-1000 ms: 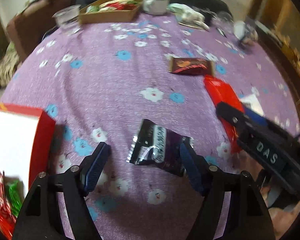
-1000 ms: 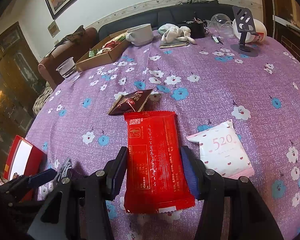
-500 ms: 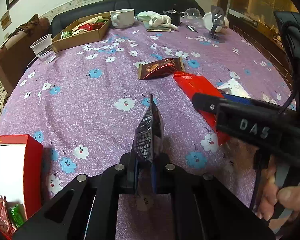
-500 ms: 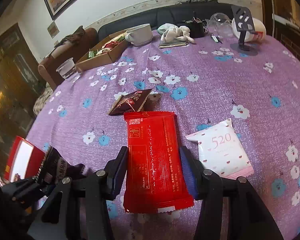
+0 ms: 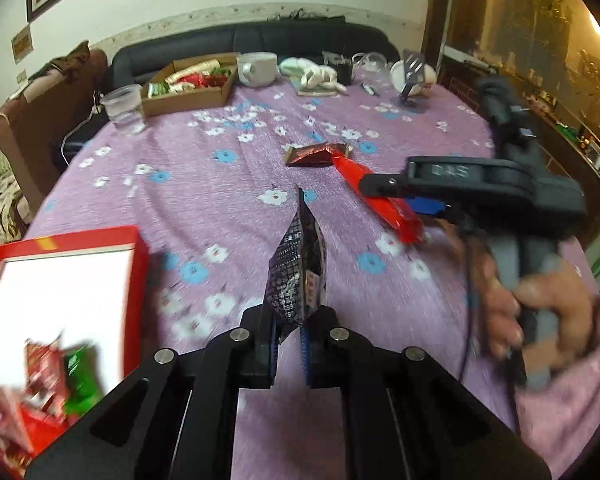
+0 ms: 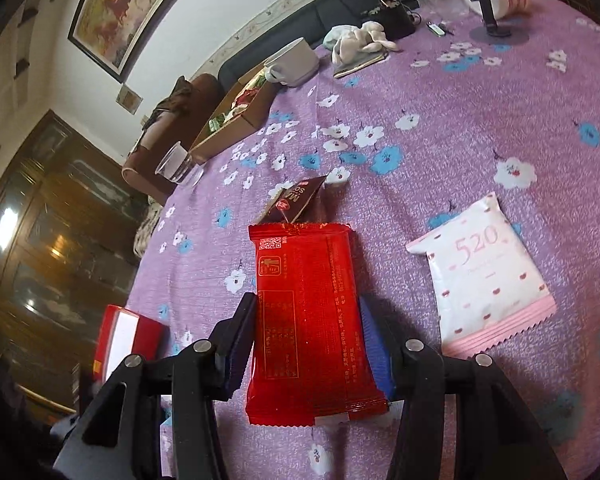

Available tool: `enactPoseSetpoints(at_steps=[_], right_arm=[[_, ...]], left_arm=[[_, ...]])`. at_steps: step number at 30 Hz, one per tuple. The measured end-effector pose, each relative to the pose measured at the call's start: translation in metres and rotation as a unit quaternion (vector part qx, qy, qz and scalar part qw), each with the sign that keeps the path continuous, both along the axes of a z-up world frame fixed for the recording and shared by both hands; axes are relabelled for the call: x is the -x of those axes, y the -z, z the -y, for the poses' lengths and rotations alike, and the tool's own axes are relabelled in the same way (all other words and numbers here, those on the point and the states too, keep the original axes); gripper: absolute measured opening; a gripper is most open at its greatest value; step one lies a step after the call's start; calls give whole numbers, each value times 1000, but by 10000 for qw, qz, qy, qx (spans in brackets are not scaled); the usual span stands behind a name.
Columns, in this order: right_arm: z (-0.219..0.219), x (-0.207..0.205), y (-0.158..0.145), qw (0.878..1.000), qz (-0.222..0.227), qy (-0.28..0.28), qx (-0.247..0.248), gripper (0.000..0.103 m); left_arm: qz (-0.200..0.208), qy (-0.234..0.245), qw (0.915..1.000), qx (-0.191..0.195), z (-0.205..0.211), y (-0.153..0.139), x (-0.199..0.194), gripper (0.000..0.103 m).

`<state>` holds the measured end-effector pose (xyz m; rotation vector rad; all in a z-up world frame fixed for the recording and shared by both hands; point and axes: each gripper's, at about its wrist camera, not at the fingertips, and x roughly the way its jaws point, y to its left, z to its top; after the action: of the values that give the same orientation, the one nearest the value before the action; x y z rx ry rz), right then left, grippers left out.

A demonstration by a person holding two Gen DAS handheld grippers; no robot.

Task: Organize snacks
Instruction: 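Grasp the dark purple packet with the left tool, then carry both packets over the white tray and open both tools to release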

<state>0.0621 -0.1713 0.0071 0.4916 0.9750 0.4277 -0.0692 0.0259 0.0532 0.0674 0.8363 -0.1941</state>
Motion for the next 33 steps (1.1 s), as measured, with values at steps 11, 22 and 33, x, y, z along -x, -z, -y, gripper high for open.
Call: enactPoseSetpoints(at_steps=[11, 22, 33], right_arm=[[-18, 32, -17, 9992, 52, 98, -395, 51], [-130, 90, -52, 9941, 426, -804, -592, 51], [-223, 129, -60, 9852, 481, -1625, -266, 51]], left_arm=[[329, -425, 9980, 333, -88, -23, 66, 7], [679, -1013, 9907, 607, -166, -30, 98, 7], [501, -1274, 9880, 719, -200, -12, 106, 7]])
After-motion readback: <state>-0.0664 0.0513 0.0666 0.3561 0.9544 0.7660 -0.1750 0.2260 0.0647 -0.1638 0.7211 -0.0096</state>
